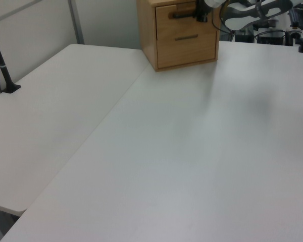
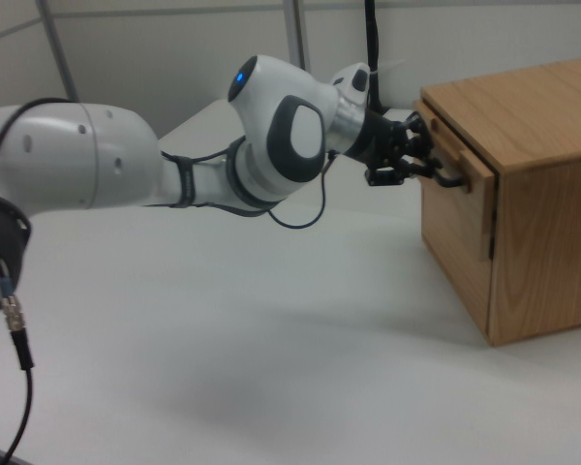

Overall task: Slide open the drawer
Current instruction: 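Pull the handle away from the cabinet, sliding the upper drawer out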

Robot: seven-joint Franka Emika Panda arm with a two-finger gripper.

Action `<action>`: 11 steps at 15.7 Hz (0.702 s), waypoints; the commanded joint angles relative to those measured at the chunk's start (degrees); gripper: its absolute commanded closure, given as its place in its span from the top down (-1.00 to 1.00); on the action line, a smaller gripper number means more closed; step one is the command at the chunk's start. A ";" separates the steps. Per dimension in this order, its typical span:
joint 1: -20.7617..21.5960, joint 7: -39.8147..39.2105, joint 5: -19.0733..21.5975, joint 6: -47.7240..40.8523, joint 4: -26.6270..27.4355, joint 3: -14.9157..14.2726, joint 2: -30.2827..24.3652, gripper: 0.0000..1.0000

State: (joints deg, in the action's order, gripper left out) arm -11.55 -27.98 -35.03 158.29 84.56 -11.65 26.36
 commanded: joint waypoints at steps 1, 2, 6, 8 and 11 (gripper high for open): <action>1.09 1.61 -0.47 0.88 13.33 1.88 -11.93 -1.00; 1.35 1.78 -0.30 0.53 15.09 2.59 -13.69 -1.00; 3.81 3.10 -0.03 -2.53 20.38 3.73 -18.09 -1.00; 4.87 4.68 -0.03 -7.10 20.39 5.48 -19.15 -1.00; 5.39 5.65 0.40 -13.43 20.39 7.95 -21.00 -1.00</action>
State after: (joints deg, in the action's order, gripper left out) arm -8.20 -25.12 -35.03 149.73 102.62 -6.40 9.73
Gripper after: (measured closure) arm 0.819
